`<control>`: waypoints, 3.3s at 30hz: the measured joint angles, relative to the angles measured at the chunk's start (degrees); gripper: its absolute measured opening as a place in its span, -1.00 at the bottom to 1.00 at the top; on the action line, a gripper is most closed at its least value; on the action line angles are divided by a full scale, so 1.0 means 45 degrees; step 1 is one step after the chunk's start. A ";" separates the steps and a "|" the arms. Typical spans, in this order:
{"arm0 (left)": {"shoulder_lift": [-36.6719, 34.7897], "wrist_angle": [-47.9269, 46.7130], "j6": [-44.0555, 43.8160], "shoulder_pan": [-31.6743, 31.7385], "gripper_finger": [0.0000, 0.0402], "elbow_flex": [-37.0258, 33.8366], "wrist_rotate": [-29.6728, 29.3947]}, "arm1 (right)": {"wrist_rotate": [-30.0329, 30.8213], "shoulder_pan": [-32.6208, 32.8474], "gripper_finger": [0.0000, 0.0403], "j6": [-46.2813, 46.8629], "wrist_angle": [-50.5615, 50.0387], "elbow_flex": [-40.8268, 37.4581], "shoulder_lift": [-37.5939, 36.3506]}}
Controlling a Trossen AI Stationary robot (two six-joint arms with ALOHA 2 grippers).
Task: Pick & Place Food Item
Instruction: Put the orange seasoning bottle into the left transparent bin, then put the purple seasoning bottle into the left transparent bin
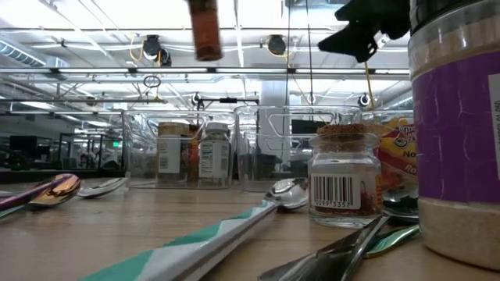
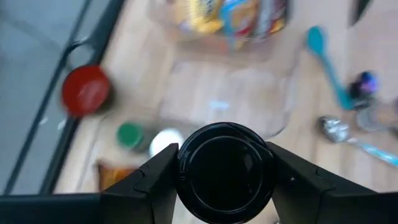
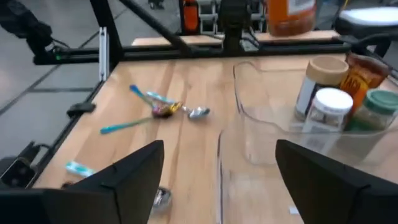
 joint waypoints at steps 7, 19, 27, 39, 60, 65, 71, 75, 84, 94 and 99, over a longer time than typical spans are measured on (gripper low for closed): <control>-0.0048 -0.0628 -0.1182 0.0244 0.03 -0.2113 -0.0033 | 0.0010 0.0056 0.50 0.0252 -0.0540 -0.0261 -0.0773; -0.0054 0.2045 -0.0924 0.2163 0.03 -0.5871 0.1981 | 0.0030 0.0056 0.48 0.0385 -0.0459 -0.0478 -0.1044; -0.0061 0.3014 -0.0599 0.2954 0.03 -0.6884 0.2362 | 0.0012 0.0056 0.48 0.0354 -0.0563 -0.0478 -0.1043; -0.2211 0.4143 -0.0291 0.2977 0.03 -0.7910 0.2458 | 0.0005 0.0056 0.48 0.0254 -0.0566 -0.0653 -0.1038; -0.3272 0.7234 -0.1590 0.3381 0.03 -1.1221 0.2784 | 0.0020 0.0056 0.45 0.0208 0.0092 -0.0658 -0.1043; -0.2720 0.7164 -0.1409 0.3381 0.03 -1.1221 0.2782 | 0.0020 0.0056 0.45 0.0208 -0.0012 -0.0658 -0.1038; -0.2333 0.7370 -0.1387 0.3356 0.03 -1.1196 0.2798 | 0.0020 0.0056 0.45 0.0208 0.0002 -0.0658 -0.1043; -0.2258 0.7451 -0.1391 0.3332 0.27 -1.1195 0.2787 | 0.0020 0.0056 0.45 0.0225 -0.0061 -0.0658 -0.1043; -0.2394 0.7351 -0.1435 0.3332 0.85 -1.1163 0.2908 | 0.0013 0.0056 0.45 0.0242 -0.0076 -0.0658 -0.1040; -0.4550 0.6854 -0.0942 0.3249 0.94 -1.0078 0.3683 | -0.0790 0.0056 0.45 0.0648 -0.0080 -0.0658 -0.1060; -0.6274 0.7215 -0.0989 0.3028 0.94 -1.0173 0.3541 | -0.2047 0.0171 0.45 0.1064 -0.0065 -0.0658 -0.1388</control>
